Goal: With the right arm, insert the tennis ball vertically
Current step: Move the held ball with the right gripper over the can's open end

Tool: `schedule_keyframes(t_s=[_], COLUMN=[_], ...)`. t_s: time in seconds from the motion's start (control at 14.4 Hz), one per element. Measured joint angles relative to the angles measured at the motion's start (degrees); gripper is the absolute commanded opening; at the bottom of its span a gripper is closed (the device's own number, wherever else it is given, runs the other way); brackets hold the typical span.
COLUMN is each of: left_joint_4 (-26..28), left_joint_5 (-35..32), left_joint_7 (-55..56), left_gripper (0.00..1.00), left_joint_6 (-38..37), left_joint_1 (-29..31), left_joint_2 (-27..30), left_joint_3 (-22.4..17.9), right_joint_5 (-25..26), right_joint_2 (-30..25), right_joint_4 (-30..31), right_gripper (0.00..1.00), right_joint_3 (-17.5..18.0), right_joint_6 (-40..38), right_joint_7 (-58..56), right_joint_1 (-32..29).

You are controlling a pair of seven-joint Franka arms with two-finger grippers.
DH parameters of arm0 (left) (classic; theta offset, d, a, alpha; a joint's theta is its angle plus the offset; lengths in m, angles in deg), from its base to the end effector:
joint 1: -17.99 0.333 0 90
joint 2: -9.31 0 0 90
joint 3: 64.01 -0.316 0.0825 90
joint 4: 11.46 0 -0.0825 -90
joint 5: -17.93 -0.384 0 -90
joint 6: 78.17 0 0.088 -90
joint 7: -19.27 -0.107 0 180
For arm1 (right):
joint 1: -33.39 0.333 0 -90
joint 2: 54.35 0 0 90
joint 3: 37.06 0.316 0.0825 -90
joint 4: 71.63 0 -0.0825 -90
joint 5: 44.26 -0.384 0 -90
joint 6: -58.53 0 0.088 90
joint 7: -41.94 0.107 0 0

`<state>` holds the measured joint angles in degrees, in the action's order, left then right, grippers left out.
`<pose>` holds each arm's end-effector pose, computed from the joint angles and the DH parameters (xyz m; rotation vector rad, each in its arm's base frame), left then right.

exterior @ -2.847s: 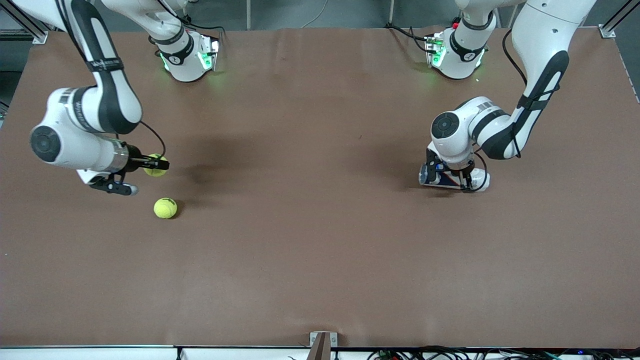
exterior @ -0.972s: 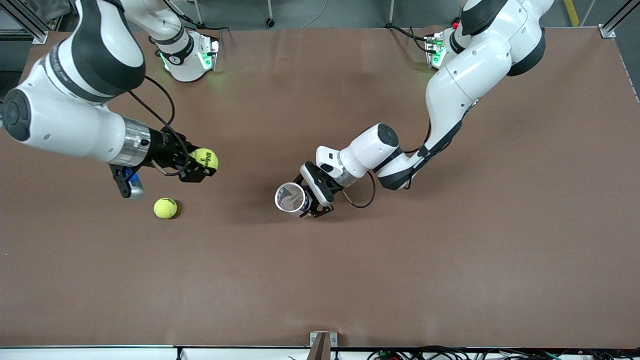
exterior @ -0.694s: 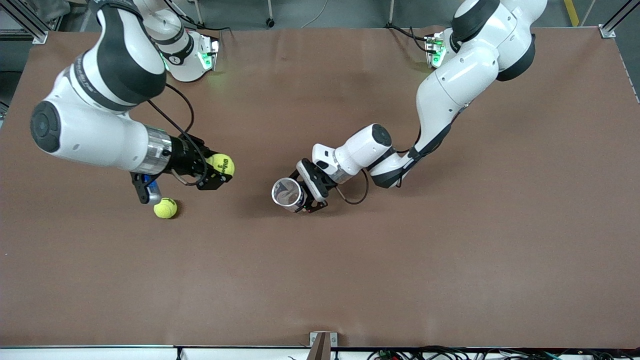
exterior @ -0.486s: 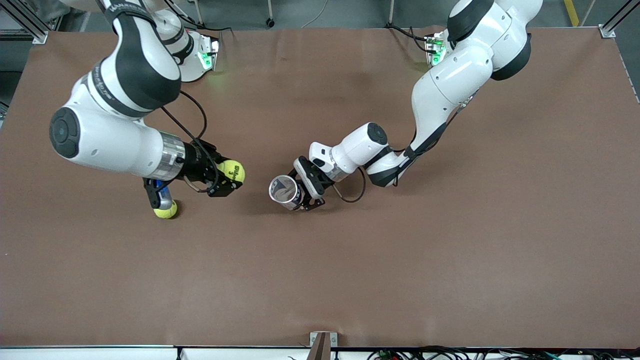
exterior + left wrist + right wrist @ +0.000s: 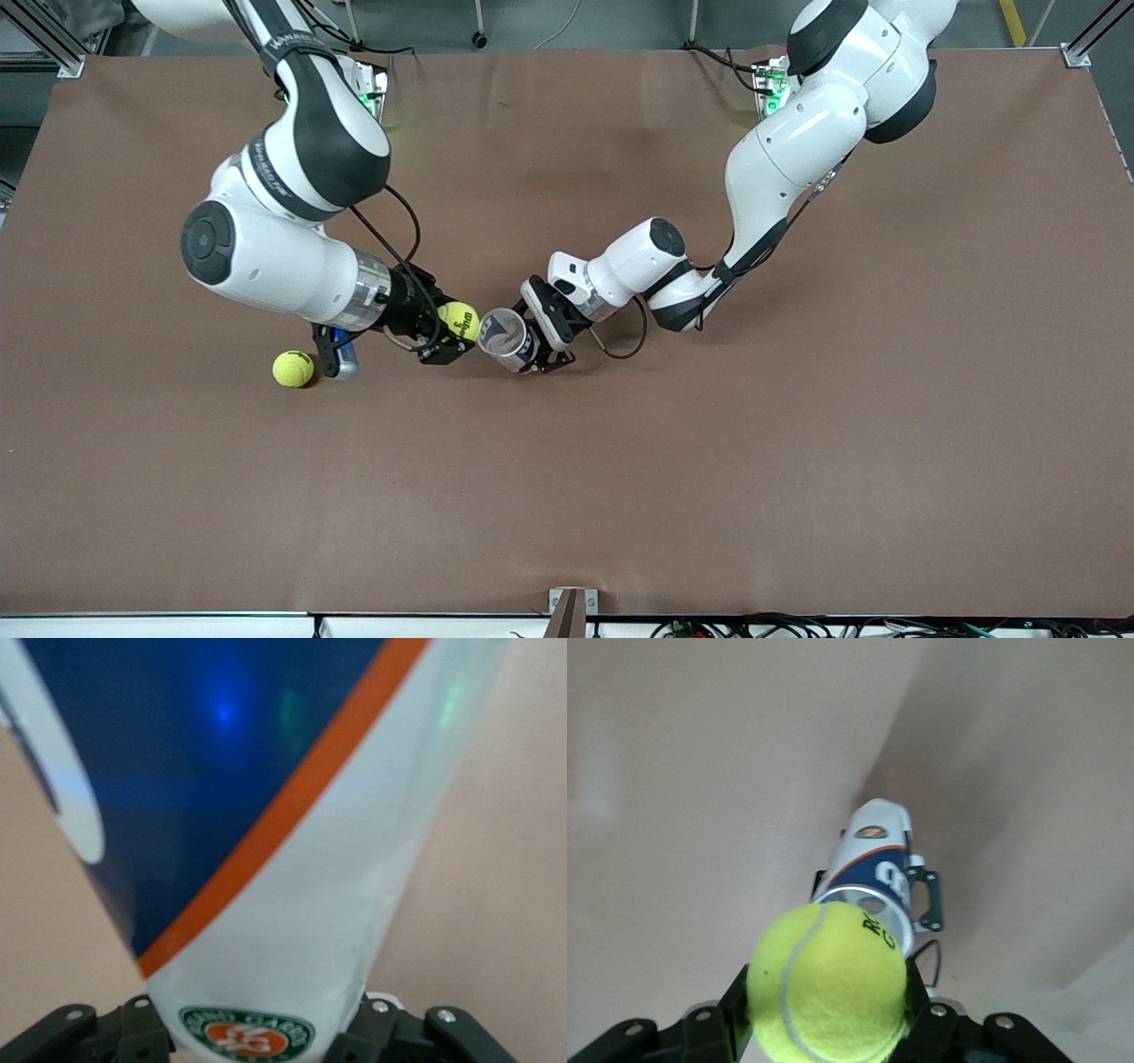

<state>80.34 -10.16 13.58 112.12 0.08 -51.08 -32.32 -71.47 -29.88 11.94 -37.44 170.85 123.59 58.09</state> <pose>0.5030 -0.5170 0.1760 2.1189 -1.2145 0.9211 0.6203 0.3141 0.4527 -2.3234 1.5331 0.4379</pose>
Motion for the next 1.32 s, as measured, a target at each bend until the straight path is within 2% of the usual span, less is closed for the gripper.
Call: schedule_keyframes(t_s=[0.49,1.32], left_joint_4=[0.2,0.1], left_joint_5=[-1.4,-2.2], left_joint_7=[-0.1,-0.1], left_gripper=[0.70,0.73], left_joint_6=[7.2,7.4], left_joint_1=[-2.8,-3.0], left_joint_2=[-1.8,-1.8], left_joint_3=[-4.5,-4.8], right_joint_5=[0.0,0.2], right_joint_2=[2.2,3.2], right_joint_4=[-0.1,4.6], right_gripper=[0.03,0.05], right_joint_3=[-0.1,-0.3], right_joint_6=[2.6,3.1], right_joint_7=[0.6,0.9], right_joint_1=[1.0,5.2])
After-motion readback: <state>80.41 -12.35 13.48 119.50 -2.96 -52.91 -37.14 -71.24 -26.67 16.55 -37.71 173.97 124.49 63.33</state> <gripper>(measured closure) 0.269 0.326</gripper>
